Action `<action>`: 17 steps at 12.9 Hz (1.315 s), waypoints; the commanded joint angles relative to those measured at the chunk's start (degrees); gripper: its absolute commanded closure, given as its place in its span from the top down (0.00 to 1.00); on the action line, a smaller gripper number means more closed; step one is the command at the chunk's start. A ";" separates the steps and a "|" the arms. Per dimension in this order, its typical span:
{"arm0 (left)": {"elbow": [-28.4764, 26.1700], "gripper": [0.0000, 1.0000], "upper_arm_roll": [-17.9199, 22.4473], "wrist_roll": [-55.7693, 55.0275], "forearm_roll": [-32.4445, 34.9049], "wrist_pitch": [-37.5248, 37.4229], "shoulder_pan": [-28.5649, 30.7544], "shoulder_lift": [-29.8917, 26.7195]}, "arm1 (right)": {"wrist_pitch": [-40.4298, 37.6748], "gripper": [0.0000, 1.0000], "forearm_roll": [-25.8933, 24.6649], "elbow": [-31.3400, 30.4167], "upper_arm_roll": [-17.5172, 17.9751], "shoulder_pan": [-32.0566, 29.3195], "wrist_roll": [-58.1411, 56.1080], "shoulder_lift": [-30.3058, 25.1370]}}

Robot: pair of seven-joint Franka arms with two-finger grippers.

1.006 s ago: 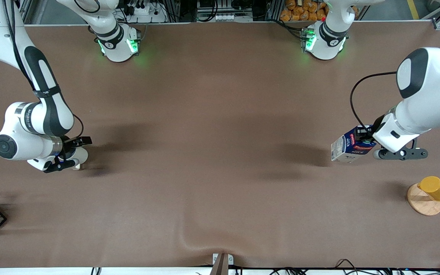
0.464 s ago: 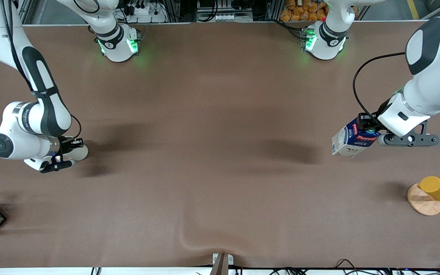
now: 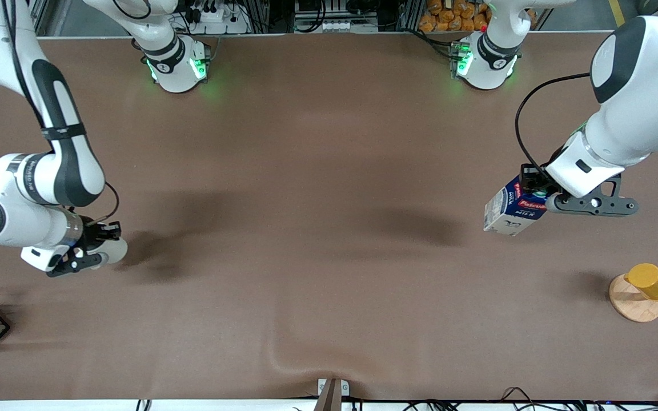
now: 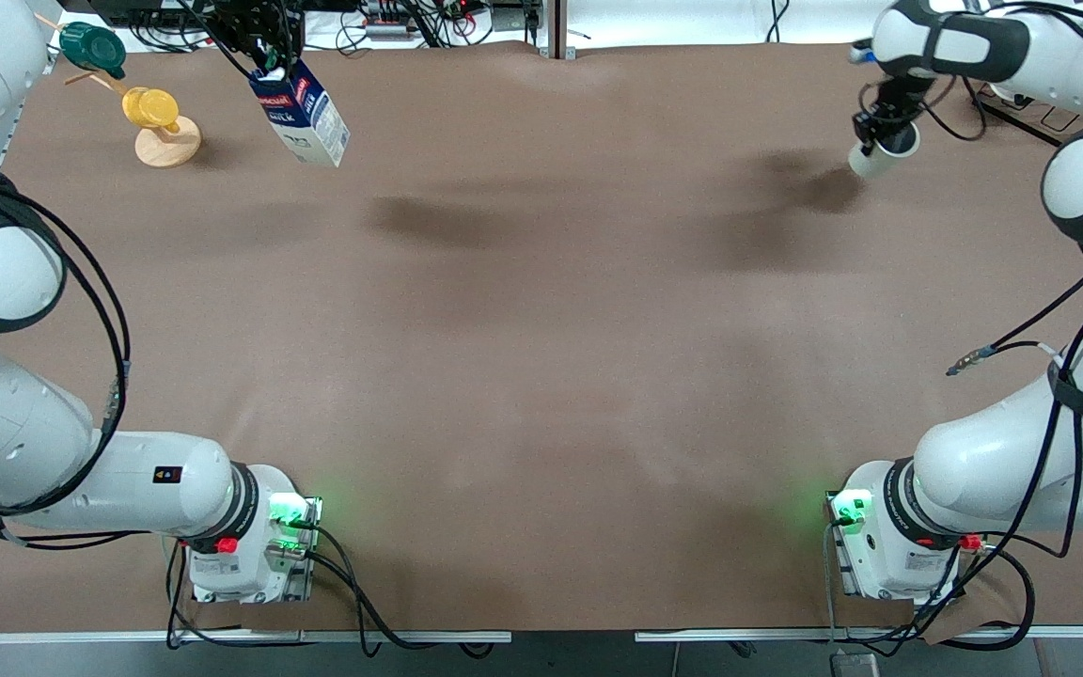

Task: Place milk next to cup
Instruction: 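Slide the white mug toward the table middle with the right gripper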

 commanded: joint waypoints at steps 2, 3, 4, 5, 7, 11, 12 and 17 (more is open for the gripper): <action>1.51 0.20 -0.18 -0.09 -1.17 -1.29 0.94 0.44 | -5.75 0.00 -0.24 7.26 -0.22 12.84 14.04 1.09; 1.51 0.20 -0.18 0.43 -1.17 -1.29 0.95 0.44 | -5.75 0.00 -0.07 7.53 -0.22 15.48 17.30 1.88; 1.51 0.20 -0.18 0.26 -1.09 -1.29 0.95 0.44 | -5.67 0.00 2.11 7.54 -0.22 17.95 20.81 2.84; 1.51 0.20 -0.18 0.26 -1.09 -1.29 0.95 0.44 | -5.66 0.00 6.31 7.80 -0.22 20.49 23.45 3.72; 1.42 0.17 -0.18 -0.44 -1.17 -1.29 0.86 0.44 | -5.40 0.00 13.53 9.81 -0.31 25.59 28.90 6.70; 1.42 0.18 -0.18 -0.36 -1.26 -1.29 0.86 0.44 | -2.43 0.00 15.93 15.62 -0.39 36.75 41.48 13.21; 1.42 0.18 -0.18 -0.36 -1.26 -1.29 0.86 0.44 | 0.02 0.00 15.93 15.62 -0.39 38.95 43.41 14.01; 1.42 0.18 -0.26 -0.36 -1.44 -1.38 0.68 0.44 | 2.77 0.73 15.41 15.62 -0.39 41.88 44.40 16.30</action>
